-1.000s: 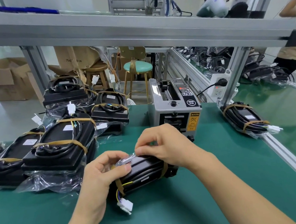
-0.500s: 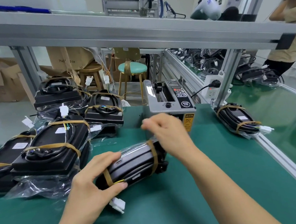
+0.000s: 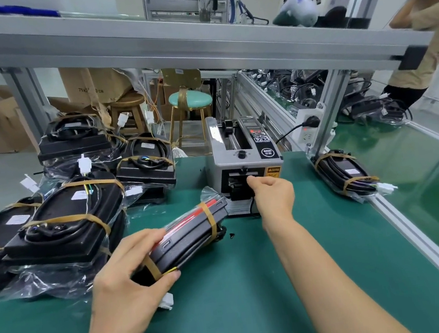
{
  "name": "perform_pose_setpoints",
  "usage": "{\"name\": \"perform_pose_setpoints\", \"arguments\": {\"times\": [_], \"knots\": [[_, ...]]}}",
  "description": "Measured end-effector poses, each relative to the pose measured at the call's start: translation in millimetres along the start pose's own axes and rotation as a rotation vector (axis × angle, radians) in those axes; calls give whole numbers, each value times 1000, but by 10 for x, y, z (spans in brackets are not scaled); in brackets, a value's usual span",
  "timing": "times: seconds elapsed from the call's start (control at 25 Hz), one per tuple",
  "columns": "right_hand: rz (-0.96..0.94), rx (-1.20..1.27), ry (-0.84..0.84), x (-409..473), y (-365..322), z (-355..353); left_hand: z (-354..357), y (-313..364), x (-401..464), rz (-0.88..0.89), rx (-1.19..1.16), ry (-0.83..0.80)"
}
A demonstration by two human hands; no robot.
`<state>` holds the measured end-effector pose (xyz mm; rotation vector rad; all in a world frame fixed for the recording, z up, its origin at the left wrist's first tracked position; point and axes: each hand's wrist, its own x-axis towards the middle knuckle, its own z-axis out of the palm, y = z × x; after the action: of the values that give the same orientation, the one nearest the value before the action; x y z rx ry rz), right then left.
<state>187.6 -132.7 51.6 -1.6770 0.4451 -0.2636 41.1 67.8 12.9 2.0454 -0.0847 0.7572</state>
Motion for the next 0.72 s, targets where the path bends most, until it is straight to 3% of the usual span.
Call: {"name": "perform_pose_setpoints", "arguments": {"times": [0.2, 0.36, 0.44, 0.56, 0.6, 0.72], "knots": [[89, 55, 42, -16, -27, 116, 23, 20, -21, 40, -10, -7], [253, 244, 18, -160, -179, 101, 32, 61, -24, 46, 0, -15], [159, 283, -184, -382, -244, -27, 61, 102, -48, 33, -8, 1], [-162, 133, -712, -886, -259, -173, 111, 138, -53, -35, -38, 33], [-224, 42, -814, -1021, -228, -193, 130, 143, -59, -41, -32, 44], [-294, -158, -746, -1135, -103, -190, 166, 188, -72, -51, -33, 52]]}}
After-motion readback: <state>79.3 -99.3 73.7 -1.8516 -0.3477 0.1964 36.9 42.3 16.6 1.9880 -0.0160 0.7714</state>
